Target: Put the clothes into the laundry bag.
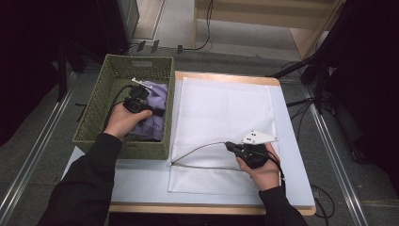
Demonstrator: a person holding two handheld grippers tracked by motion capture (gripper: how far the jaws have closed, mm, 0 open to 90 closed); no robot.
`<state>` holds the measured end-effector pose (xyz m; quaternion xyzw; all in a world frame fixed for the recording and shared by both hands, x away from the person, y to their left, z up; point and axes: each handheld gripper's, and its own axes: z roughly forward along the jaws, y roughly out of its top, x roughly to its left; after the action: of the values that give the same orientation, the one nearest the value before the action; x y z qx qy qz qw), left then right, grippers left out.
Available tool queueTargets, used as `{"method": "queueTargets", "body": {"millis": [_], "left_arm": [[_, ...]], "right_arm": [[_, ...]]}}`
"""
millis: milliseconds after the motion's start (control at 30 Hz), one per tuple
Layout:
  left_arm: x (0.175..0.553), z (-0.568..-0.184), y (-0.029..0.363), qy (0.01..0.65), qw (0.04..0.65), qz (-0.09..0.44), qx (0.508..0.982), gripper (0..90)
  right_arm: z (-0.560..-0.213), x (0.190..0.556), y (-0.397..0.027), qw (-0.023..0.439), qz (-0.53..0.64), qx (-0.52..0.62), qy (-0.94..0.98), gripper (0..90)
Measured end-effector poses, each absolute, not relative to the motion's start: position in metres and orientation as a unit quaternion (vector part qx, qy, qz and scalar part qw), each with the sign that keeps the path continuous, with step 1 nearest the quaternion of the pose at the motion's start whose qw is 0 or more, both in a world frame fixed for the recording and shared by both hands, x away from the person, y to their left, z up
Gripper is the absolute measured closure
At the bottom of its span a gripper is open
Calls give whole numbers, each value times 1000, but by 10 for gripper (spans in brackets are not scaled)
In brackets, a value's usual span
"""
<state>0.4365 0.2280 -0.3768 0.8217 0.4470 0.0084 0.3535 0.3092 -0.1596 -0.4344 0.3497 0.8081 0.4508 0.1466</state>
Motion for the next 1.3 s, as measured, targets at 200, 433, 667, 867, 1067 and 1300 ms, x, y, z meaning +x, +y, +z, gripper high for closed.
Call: {"method": "queueTargets", "body": {"millis": [200,433,667,867,1067,1300], "left_arm": [[421,-359,233,445,396,38,802,853],[406,-346,236,432,438,73,785,854],[398,-338,235,417,464,83,777,853],[393,-332,235,407,485,88,769,853],[386,-327,226,392,499,88,768,852],[371,-318,201,359,526,78,767,853]], "right_arm": [[-434,309,-161,149,451,348,808,900],[-434,309,-159,151,452,348,807,900],[-434,309,-159,150,451,348,808,900],[-434,309,-159,150,452,349,807,900],[-434,309,-158,150,451,349,807,900],[-434,309,-158,152,451,347,808,900]]}}
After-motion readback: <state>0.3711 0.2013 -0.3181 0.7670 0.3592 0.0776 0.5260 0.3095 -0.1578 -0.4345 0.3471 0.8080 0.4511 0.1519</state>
